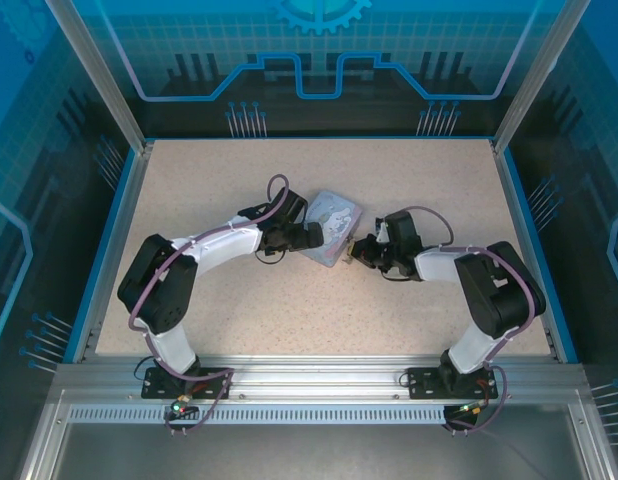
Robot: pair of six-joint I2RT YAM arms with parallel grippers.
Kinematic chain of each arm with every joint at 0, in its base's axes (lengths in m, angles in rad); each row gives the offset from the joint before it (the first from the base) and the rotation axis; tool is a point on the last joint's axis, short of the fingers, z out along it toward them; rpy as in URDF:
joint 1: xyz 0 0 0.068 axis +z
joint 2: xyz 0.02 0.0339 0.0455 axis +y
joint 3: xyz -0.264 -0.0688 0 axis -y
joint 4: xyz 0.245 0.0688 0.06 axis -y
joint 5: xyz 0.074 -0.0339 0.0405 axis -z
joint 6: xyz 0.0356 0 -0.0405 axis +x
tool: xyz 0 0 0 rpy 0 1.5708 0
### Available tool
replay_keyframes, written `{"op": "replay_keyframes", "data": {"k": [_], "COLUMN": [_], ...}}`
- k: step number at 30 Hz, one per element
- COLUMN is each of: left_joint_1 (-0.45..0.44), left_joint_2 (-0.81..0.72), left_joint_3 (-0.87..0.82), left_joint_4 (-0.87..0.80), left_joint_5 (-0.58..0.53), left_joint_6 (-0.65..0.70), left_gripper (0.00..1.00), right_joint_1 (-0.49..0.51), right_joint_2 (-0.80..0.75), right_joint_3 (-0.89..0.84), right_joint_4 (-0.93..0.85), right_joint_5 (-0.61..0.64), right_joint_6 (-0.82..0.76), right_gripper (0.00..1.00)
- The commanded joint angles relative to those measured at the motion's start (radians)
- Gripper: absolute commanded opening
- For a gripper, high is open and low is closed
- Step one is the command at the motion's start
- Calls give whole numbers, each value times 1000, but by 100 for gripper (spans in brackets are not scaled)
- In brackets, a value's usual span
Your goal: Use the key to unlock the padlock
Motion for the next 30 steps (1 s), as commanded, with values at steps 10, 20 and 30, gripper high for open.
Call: {"op": "replay_keyframes", "data": {"k": [10,20,30], "left_joint_1": [-4,-3,-2], "left_joint_2": [69,74,78], "left_joint_3": [-26,-26,-13], "left_joint_4": [-104,-103,-105], "left_joint_5": [-8,-4,-3], "left_joint_6": [3,4,10], "left_gripper": [98,97,98], "right_joint_1": [25,20,-94], "right_joint_2": [19,25,-31], "right_joint_3": [-35,-30,-84], "right_joint_4": [185,214,138], "right_joint_5": [100,142,94], "right_joint_6": [151,132,55], "right_gripper": [0,0,0]}}
